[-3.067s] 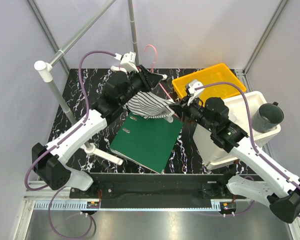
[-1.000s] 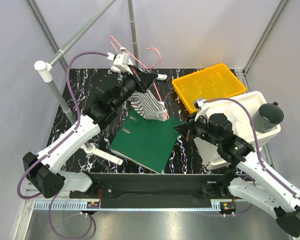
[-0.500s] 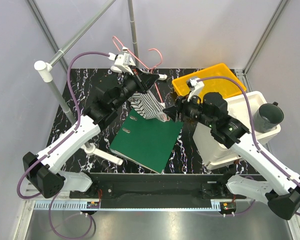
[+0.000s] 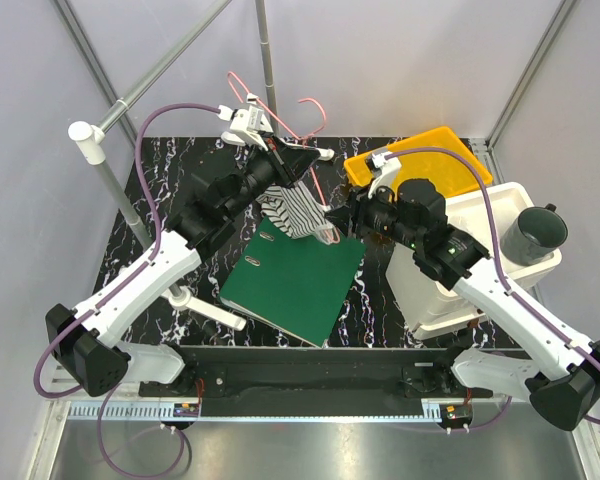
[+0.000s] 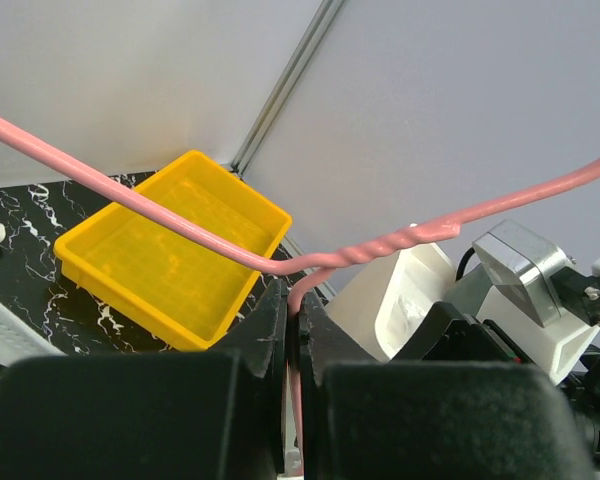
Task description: Remove the tank top from the hanger
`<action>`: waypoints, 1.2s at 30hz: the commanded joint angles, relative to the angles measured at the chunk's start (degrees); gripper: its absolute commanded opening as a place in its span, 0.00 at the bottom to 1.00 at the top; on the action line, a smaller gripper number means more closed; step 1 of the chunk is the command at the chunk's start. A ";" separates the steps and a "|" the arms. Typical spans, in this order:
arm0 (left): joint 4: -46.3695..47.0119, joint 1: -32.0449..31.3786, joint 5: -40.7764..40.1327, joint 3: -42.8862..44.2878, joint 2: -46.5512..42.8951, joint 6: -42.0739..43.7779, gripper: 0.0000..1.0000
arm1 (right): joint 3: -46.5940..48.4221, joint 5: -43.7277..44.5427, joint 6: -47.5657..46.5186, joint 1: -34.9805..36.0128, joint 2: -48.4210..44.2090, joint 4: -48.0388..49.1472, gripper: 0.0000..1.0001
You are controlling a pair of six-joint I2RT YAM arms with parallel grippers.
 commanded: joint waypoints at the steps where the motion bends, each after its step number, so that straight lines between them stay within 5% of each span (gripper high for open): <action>1: 4.56 -0.30 1.63 2.33 -0.06 1.44 0.00 | 2.79 0.93 -1.12 0.00 0.28 3.32 0.45; 10: 4.47 -0.21 1.71 2.60 0.29 1.44 0.00 | 3.23 1.55 -1.73 -0.09 0.81 4.20 0.22; 14: 4.29 -0.21 1.63 2.77 0.56 1.53 0.00 | 3.40 1.55 -1.56 0.00 1.16 4.38 0.00; 27: 4.46 -0.21 -5.22 1.37 -0.31 3.64 0.00 | -9.22 -2.49 0.46 -0.09 -9.20 0.78 0.00; 36: 17.46 -0.21 -11.64 -7.85 -4.89 -2.68 0.00 | -18.56 -5.57 1.34 0.00 -12.29 2.00 0.00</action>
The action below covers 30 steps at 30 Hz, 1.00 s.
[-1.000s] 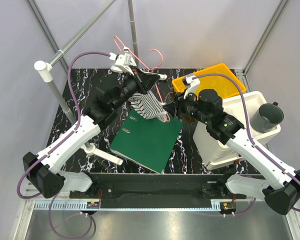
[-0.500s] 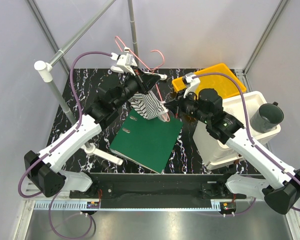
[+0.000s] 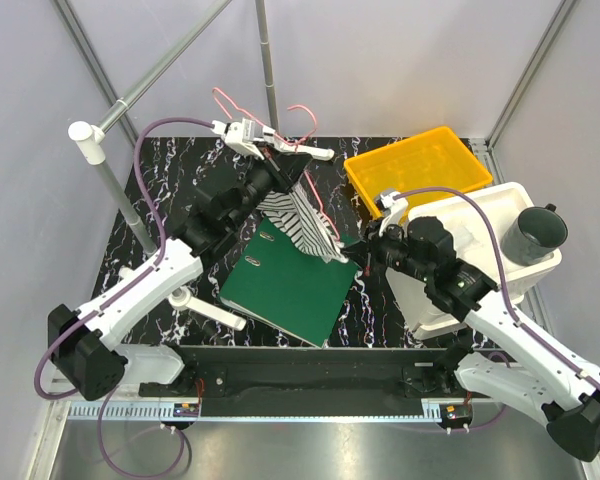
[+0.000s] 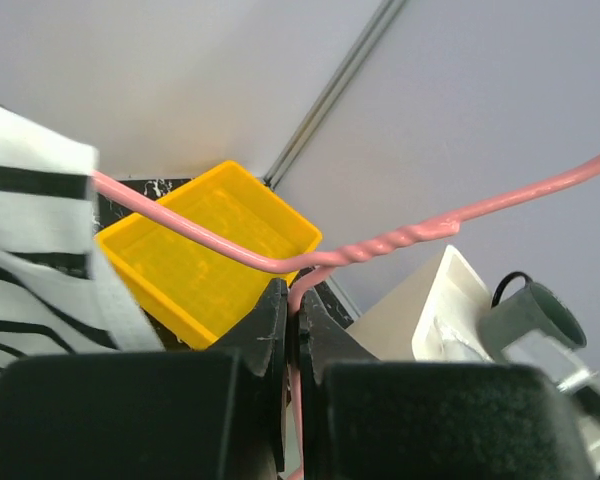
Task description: Remove the tank top from the hanger
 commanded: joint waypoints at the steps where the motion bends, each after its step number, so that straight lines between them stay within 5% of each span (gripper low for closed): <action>1: 12.71 0.16 -5.76 -3.26 -4.19 -2.75 0.00 | -2.92 -2.21 0.49 0.00 -0.61 1.26 0.00; 7: 15.70 0.25 -8.32 -6.52 -7.18 -6.96 0.00 | -3.71 1.31 -0.04 0.00 -0.80 3.19 0.00; 13: 18.51 0.51 -0.43 -9.34 -12.27 -14.78 0.00 | -1.61 6.67 0.14 -0.09 3.86 6.09 0.00; 21: 26.58 0.51 -0.32 -16.54 -20.36 -20.77 0.00 | 0.77 7.99 1.89 -0.09 8.95 11.81 0.00; 30: 18.79 0.95 7.32 -8.40 -14.31 -17.61 0.00 | 9.47 7.99 -0.12 -0.09 14.32 12.69 0.00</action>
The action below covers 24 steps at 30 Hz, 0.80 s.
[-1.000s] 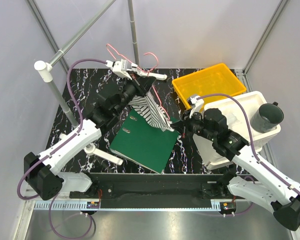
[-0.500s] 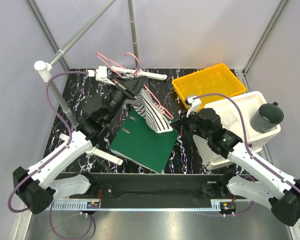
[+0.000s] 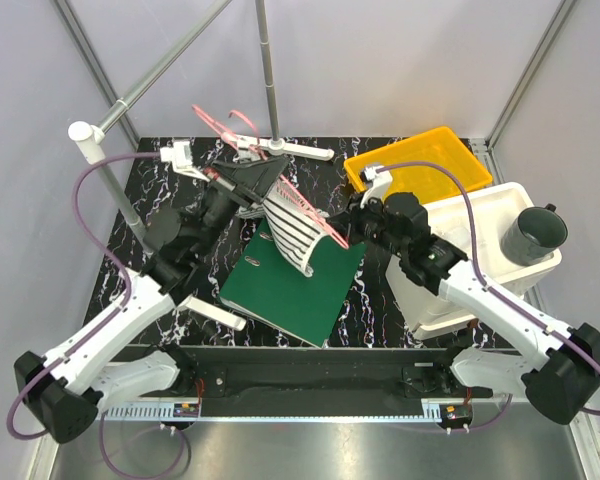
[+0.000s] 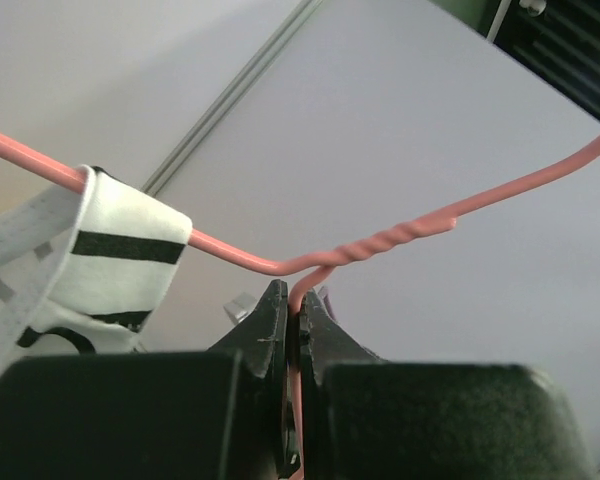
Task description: Remove the tank top from the hanger
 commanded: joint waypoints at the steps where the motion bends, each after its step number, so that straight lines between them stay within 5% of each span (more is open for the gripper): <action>1: -0.63 0.56 4.98 7.36 4.71 2.45 0.00 | 4.53 1.59 -1.81 -0.09 0.27 2.13 0.00; 6: -5.19 0.91 8.24 13.40 8.85 8.23 0.00 | 1.11 2.73 -1.90 -0.09 -3.06 -3.31 0.18; 16: -18.21 1.43 8.07 21.69 12.64 19.15 0.00 | 2.33 4.93 -4.53 -0.09 -17.83 -21.58 0.72; 24: -19.71 1.43 8.06 22.83 14.56 17.67 0.00 | 6.20 -8.41 -4.36 -0.09 -15.92 -16.51 1.00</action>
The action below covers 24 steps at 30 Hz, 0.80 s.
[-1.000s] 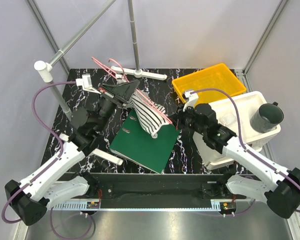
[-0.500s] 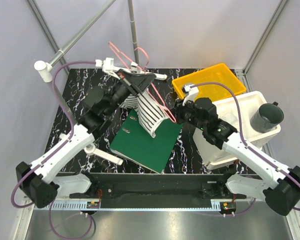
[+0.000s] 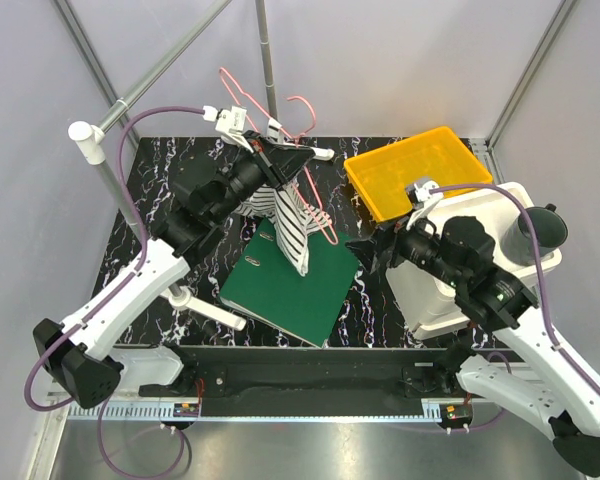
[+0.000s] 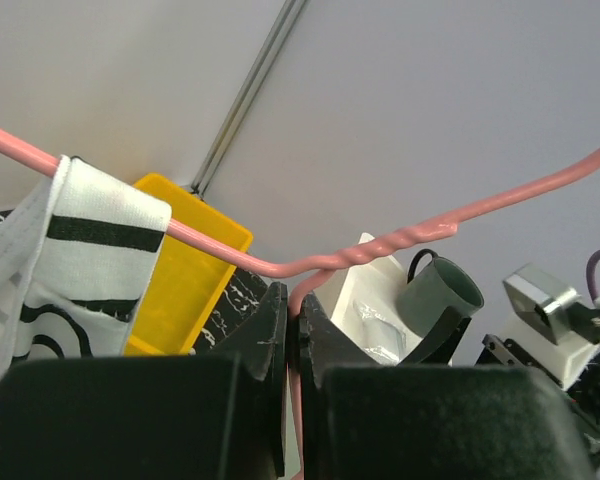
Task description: Remove the tank top from the hanger
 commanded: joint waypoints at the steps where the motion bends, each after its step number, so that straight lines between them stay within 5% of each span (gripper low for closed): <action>1: 2.26 0.19 0.72 3.71 0.93 -0.28 0.00 | 4.38 -8.76 -1.36 -0.09 5.71 3.67 0.99; 10: 4.72 0.28 2.66 3.62 3.48 -5.03 0.00 | 3.87 -12.37 -0.75 0.00 15.12 13.42 0.83; 13: 5.25 0.36 3.80 4.06 4.88 -6.52 0.00 | 3.08 -11.67 0.48 0.00 16.09 16.67 0.68; 14: 5.43 0.28 4.24 4.50 5.15 -7.31 0.00 | 2.90 -11.66 0.83 0.00 16.61 17.38 0.56; 20: 6.65 0.28 7.67 4.94 6.64 -8.90 0.00 | -0.79 -8.07 3.82 0.00 16.19 20.64 0.29; 21: 6.92 0.28 7.93 4.85 6.38 -8.90 0.00 | -1.31 -6.67 4.43 0.00 15.74 20.64 0.14; 24: 7.18 0.28 8.55 4.76 6.03 -8.11 0.00 | -3.77 -3.86 6.18 0.00 13.55 22.75 0.00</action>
